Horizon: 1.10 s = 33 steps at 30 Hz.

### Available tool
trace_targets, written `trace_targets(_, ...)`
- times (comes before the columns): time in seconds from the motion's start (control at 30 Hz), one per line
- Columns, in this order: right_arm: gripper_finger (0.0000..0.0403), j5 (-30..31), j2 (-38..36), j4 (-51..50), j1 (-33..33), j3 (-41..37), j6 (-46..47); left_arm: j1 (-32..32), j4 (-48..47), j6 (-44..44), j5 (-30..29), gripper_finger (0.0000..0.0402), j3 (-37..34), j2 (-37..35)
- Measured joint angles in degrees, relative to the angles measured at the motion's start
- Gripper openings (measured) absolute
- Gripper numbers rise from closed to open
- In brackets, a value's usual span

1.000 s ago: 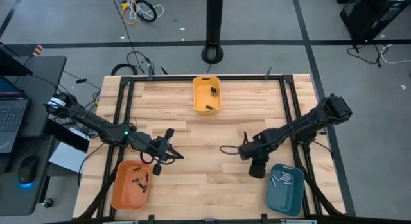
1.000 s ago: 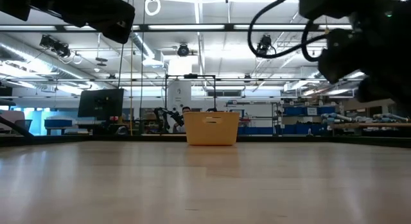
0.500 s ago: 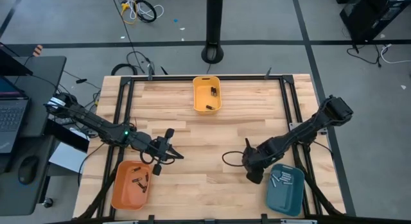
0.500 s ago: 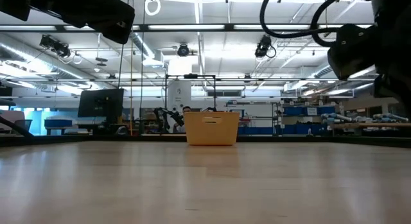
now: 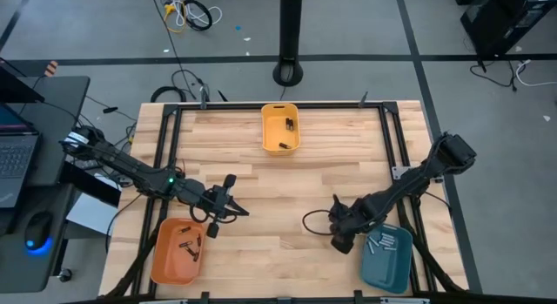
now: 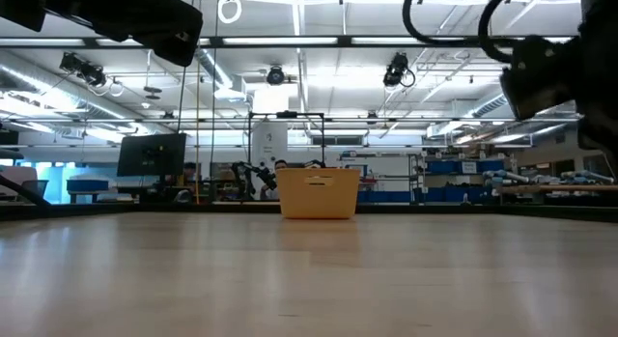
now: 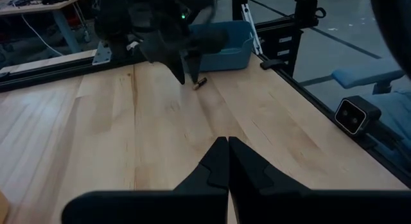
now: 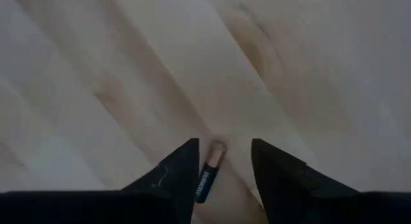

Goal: Sort batteries
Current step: Put the small black battery into the orange bin

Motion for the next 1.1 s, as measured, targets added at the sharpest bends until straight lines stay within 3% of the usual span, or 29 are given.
trace_targets(0.37, 0.0176, -3.7, 6.5, 1.5, 1.4, 0.3, 0.8, 0.0, 0.0, 0.0, 0.0, 0.0006, 0.0, 0.0)
trace_targets(0.5, 0.0141, -3.1, 6.5, 1.2, 1.4, 0.2, 0.8, 0.0, 0.0, 0.0, 0.0, 0.0006, 0.0, 0.0)
trace_targets(0.7, 0.003, -2.0, 6.5, 1.1, 1.4, 0.1, -2.0, 0.0, 0.1, -2.1, 0.0, 0.0006, 0.0, 0.0)
trace_targets(1.0, 0.0034, -1.8, 5.5, 3.4, -0.5, 0.0, -6.5, 0.0, 0.9, -2.8, -2.9, 0.0006, -0.1, 0.0)
trace_targets(1.1, 0.003, 2.0, 4.4, 5.2, -1.4, -0.1, -8.4, 0.0, 5.3, -2.6, -3.2, 0.0006, -1.8, 0.0)
